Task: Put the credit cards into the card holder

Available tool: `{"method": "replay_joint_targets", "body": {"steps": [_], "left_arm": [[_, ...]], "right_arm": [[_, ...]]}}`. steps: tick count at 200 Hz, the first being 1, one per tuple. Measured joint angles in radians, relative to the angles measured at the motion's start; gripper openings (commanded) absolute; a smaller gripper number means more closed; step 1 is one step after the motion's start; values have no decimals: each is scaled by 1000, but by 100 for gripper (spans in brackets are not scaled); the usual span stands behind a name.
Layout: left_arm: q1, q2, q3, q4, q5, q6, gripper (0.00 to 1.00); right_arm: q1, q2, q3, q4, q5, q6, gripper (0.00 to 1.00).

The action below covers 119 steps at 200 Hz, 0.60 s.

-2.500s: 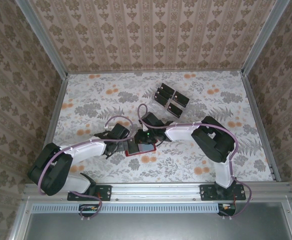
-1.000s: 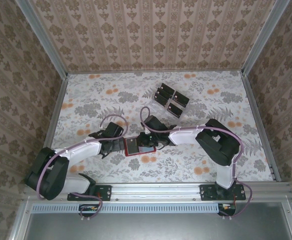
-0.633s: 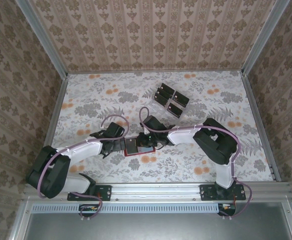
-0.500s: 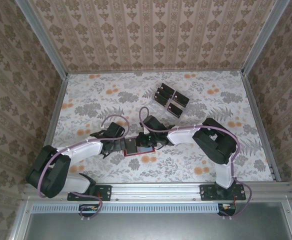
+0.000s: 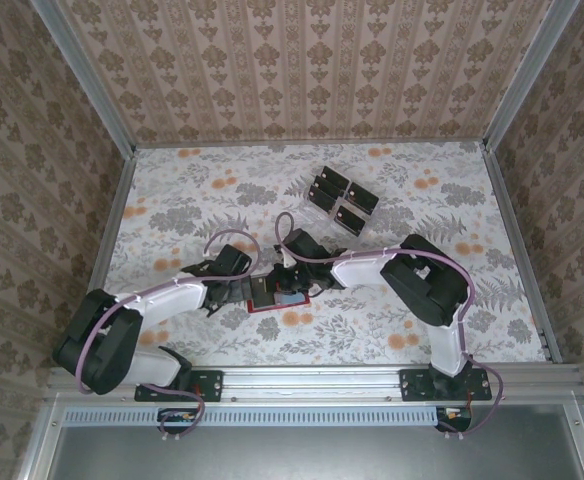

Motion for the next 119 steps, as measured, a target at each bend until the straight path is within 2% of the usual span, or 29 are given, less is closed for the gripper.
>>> {"method": "replay_joint_targets", "body": {"steps": [25,66,93,119], "left_arm": [[1,-9,6,-21,-5,0,100],[15,-100,19,-75,-11,0,100],[31,-167,27,-103,-20,0,100],[41,-202,34,-123,-19,1,100]], "right_arm": [[-7,-28,-9,-11,0,-13,24],[-24,-186,-11,-122,72,-104,46],[-24,-236,18,-236,167,-205,52],[-23,-237,35,-342,272,-303,53]]}}
